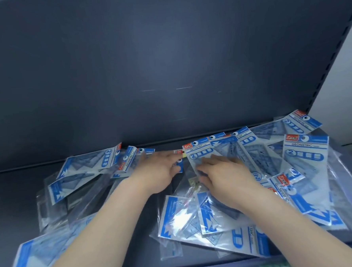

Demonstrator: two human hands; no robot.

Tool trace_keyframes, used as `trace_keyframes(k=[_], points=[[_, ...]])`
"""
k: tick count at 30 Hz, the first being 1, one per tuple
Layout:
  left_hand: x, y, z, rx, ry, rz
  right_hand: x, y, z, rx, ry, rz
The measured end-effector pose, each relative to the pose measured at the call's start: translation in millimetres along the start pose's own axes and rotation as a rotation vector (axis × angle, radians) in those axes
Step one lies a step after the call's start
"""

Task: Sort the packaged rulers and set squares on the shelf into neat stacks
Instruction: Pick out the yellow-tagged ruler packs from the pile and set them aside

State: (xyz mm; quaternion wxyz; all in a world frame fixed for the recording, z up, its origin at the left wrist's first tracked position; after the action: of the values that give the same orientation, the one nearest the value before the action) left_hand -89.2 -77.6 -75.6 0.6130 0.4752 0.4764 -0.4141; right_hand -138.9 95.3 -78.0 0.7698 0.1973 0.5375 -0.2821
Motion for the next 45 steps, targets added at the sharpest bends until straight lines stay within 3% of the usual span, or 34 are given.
trace_keyframes(k=[5,9,12,17,21,26,28,34,37,41,45], points=[[-0.6,-2.6,20.1,-0.260,-0.167,0.016,-15.4,0.2,-18.8,0.127,0.109,-0.034],[-8.1,-4.7,-10.0,0.006,-0.016,-0.018,-11.4,-2.6,-15.4,0.051,-0.002,-0.058],[-2.4,-9.7,-16.0,-0.026,-0.053,0.029,-10.9,0.8,-11.0,0.049,-0.012,-0.057],[-13.3,-7.3,-15.7,-0.214,-0.109,-0.229,-11.1,-2.0,-1.8,-0.089,-0.096,-0.100],[-17.4,-4.2,-29.9,-0.372,-0.036,-0.040,-8.6,0.8,4.1,-0.082,-0.098,-0.037],[-26.2,-11.4,-47.1,-0.154,0.158,-0.016,-19.1,5.5,-7.3,-0.053,-0.202,0.185],[-30.5,-14.8,-40.5,-0.151,0.139,0.003,-21.7,8.4,-10.4,-0.033,-0.216,0.220],[-30.2,1.0,-50.9,-0.289,0.071,0.036,-21.3,6.4,-3.6,-0.029,-0.198,0.114],[-26.2,7.0,-52.9,-0.304,0.043,0.044,-19.3,7.9,-3.7,-0.013,-0.211,0.160],[-27.6,7.6,-35.9,-0.401,0.170,0.169,-20.7,8.6,-10.8,0.024,-0.280,0.231],[-29.6,3.6,-35.1,-0.391,0.213,0.195,-22.6,8.4,-3.2,0.002,-0.226,0.141]])
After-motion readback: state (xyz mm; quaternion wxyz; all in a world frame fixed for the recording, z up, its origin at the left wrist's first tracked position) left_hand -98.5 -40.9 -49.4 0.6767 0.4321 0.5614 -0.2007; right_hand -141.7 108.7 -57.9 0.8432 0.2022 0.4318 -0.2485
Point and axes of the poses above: each hand's wrist, its own y-axis away from the middle knuckle, its own x-axis out of the palm, z = x × y, the point moved 3 cm from there along -y, towards the middle knuckle, and after that the axes turned 9 degrees about -y, right-handed, at the moved point
